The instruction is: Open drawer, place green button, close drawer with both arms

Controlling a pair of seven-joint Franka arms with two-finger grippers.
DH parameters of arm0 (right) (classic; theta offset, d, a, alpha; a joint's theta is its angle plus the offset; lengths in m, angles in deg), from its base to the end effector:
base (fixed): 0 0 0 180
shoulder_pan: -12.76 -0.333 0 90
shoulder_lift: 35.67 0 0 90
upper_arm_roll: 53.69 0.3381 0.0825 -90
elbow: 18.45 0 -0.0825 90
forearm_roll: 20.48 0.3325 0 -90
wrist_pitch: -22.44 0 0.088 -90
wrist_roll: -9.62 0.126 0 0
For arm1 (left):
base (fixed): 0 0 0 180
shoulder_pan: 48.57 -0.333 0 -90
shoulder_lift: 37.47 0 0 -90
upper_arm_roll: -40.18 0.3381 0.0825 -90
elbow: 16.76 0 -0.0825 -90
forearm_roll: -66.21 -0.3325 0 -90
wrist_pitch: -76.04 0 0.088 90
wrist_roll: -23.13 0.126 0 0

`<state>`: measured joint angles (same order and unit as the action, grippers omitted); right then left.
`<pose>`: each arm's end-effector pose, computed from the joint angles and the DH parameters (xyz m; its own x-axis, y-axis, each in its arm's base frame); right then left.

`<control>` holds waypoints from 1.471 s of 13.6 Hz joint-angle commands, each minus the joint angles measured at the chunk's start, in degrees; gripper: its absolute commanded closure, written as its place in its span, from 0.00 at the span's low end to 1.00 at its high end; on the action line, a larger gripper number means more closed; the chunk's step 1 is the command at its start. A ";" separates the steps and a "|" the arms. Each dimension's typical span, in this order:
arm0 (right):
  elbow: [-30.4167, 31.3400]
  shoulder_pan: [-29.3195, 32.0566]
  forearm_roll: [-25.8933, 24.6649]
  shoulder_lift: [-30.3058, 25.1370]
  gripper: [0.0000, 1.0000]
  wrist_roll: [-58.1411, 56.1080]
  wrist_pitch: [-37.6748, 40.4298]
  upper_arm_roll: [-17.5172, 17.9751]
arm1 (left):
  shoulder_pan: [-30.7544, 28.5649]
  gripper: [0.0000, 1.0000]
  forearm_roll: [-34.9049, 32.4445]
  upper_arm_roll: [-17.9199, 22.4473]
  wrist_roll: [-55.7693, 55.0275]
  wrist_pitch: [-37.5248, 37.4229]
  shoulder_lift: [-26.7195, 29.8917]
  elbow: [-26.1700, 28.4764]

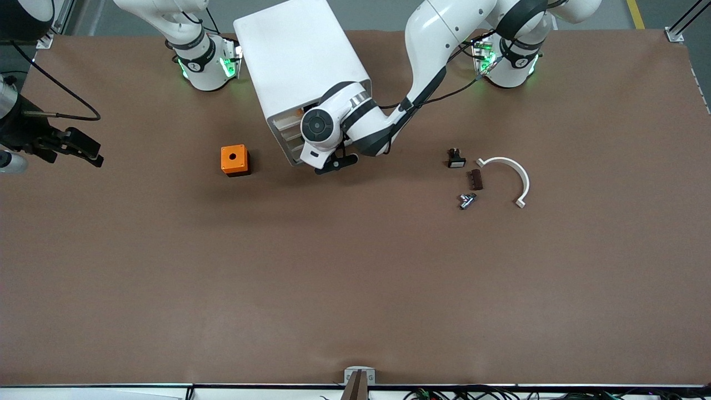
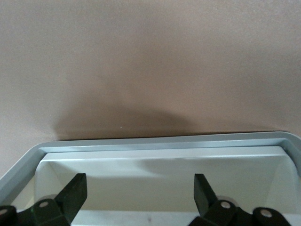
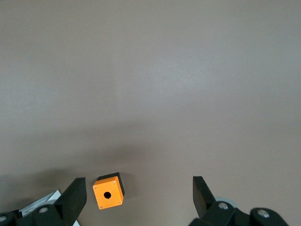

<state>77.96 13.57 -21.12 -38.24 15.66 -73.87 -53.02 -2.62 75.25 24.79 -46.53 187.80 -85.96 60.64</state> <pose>0.4979 -0.0024 0.6124 0.9933 -0.1064 0.0441 -0.1068 -0.9943 0.0071 0.3522 -0.5857 0.2413 0.8789 0.2817 -0.3850 0.2592 -0.9595 -0.1103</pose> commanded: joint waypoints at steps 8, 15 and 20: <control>-0.88 1.74 -0.76 -0.41 0.00 -0.59 0.59 1.09 | -15.95 0.00 -10.42 1.59 0.58 -6.81 12.69 0.47; -0.88 1.57 -0.76 -0.41 0.00 -0.59 0.59 1.09 | -29.75 0.00 -14.31 1.59 13.65 -13.05 24.12 0.47; -0.88 1.48 -0.67 -0.41 0.00 -0.50 0.59 1.17 | -36.96 0.00 -14.40 1.67 24.64 -19.20 31.51 0.47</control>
<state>77.38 13.92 -21.13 -38.24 15.58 -73.84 -52.94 -37.51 62.03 26.86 -25.34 170.89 -58.24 59.47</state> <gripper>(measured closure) 0.000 0.000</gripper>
